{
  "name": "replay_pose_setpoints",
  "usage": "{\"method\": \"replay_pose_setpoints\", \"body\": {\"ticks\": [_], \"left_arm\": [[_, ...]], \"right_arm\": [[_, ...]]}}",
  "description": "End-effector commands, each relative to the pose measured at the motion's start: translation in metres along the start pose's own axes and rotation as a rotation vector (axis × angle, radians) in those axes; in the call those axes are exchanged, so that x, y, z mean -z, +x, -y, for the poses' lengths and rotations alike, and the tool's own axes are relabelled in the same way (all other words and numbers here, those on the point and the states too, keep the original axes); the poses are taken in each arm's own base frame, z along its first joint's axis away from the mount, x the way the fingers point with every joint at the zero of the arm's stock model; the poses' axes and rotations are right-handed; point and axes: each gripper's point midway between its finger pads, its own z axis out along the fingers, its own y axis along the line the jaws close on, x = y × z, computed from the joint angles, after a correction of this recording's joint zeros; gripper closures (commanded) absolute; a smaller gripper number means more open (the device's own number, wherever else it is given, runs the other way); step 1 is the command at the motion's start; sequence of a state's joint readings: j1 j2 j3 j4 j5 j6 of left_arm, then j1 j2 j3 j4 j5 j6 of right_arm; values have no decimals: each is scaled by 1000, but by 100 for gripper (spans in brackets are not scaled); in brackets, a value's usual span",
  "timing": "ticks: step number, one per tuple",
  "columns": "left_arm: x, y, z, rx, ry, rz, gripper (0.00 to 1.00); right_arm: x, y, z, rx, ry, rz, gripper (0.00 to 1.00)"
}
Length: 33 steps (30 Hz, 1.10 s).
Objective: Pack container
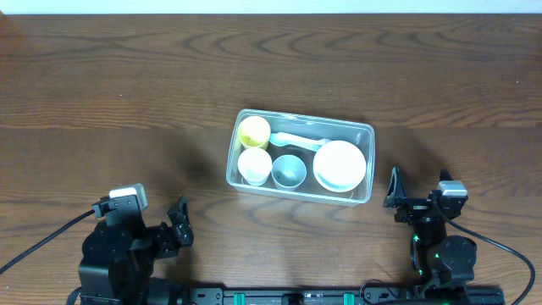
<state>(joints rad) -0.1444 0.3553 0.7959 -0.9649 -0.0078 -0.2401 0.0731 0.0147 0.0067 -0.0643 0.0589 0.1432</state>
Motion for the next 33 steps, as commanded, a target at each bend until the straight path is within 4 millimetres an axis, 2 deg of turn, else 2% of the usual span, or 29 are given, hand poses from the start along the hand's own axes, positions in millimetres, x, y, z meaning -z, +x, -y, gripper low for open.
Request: {"method": "replay_pose_setpoints", "body": {"ticks": [1,11,15,19,23,28,33], "left_arm": [[1,-2,-2,10,-9,11,2],[1,0,-6,-27,-35,4,2],[2,23,-15,-46,-64,-77,2],[-5,40,-22,10,-68,-59,2],[-22,44,-28,17,-58,56,2],[-55,17,-23,-68,-16,280,2],[-86,9,-23,-78,10,416,2]], "right_arm": [[0,1,-4,18,-18,-2,1],[0,1,-4,18,-18,-2,1],[0,1,-4,18,-18,-2,1],[0,1,-4,18,-18,-2,1],[0,1,-4,18,-18,-2,1],[0,1,-4,18,-18,-2,1],[0,1,-4,18,-18,-2,1]]}}
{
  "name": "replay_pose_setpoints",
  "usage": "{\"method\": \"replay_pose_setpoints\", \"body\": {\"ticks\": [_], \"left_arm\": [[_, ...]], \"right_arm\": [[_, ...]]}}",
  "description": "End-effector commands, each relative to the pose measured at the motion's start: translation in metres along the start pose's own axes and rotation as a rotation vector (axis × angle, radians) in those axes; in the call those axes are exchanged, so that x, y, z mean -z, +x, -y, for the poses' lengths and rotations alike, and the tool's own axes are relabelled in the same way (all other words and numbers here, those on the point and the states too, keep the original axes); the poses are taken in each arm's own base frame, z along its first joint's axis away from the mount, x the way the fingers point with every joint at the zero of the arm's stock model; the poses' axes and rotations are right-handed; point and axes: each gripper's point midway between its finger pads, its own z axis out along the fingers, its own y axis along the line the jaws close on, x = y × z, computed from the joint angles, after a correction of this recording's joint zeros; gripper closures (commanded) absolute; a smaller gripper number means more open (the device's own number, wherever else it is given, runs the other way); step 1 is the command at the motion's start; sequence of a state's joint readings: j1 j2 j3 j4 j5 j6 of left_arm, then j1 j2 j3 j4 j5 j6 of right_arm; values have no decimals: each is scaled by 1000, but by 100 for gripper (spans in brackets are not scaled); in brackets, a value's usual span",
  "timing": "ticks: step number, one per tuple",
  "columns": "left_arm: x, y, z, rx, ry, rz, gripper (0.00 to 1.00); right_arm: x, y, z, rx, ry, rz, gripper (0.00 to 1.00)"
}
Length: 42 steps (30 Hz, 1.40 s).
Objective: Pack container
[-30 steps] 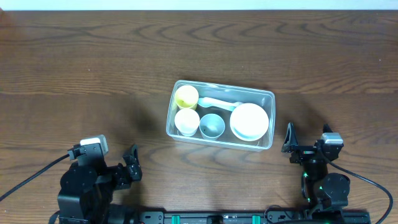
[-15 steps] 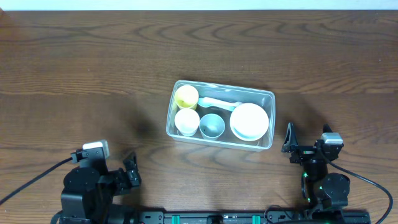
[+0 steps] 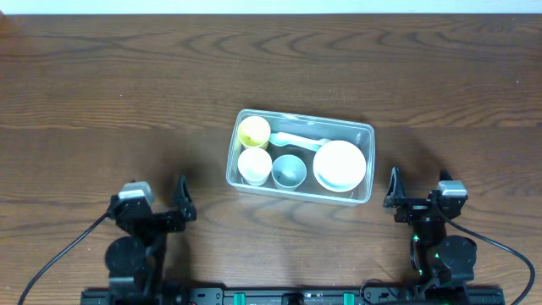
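A clear plastic container (image 3: 366, 134) sits at the table's middle. Inside it are a yellow cup (image 3: 253, 130), a white cup (image 3: 254, 164), a grey-blue cup (image 3: 288, 170), a stack of white bowls (image 3: 340, 164) and a pale spoon (image 3: 295, 140). My left gripper (image 3: 180, 198) rests near the front edge, left of the container and apart from it. Its fingers stand together with nothing between them. My right gripper (image 3: 392, 191) rests just off the container's front right corner, fingers together and holding nothing.
The dark wooden table (image 3: 127, 85) runs wide around the container. Both arm bases and their cables sit along the front edge. A black rail (image 3: 279, 296) lies at the bottom.
My left arm has folded back to a squarer pose, and its gripper now sits a little farther from the front edge. The right arm and the container's contents are unchanged.
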<state>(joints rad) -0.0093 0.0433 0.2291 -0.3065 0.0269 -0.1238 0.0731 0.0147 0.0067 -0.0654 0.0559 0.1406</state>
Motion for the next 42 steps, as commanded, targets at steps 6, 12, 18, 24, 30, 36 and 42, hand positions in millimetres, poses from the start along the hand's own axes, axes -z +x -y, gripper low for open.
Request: {"method": "replay_pose_setpoints", "body": {"ticks": [6,12,18,24,30,36,42], "left_arm": [[-25,31,-6,-71,10,78,2],[-25,36,-7,-148,6,55,2],[-25,36,-7,-148,6,54,2],[-26,37,-7,-148,5,53,2],[-26,37,-7,-148,6,53,2],[-26,37,-7,-148,6,53,2],[-26,37,-7,-148,5,53,2]], "right_arm": [[0,0,-3,16,-15,0,1],[0,0,-3,16,-15,0,1],[0,0,-3,16,-15,0,1],[0,0,-3,16,-15,0,1],[0,0,-3,16,-15,0,1],[0,0,-3,16,-15,0,1],[0,0,-3,16,-15,0,1]]}}
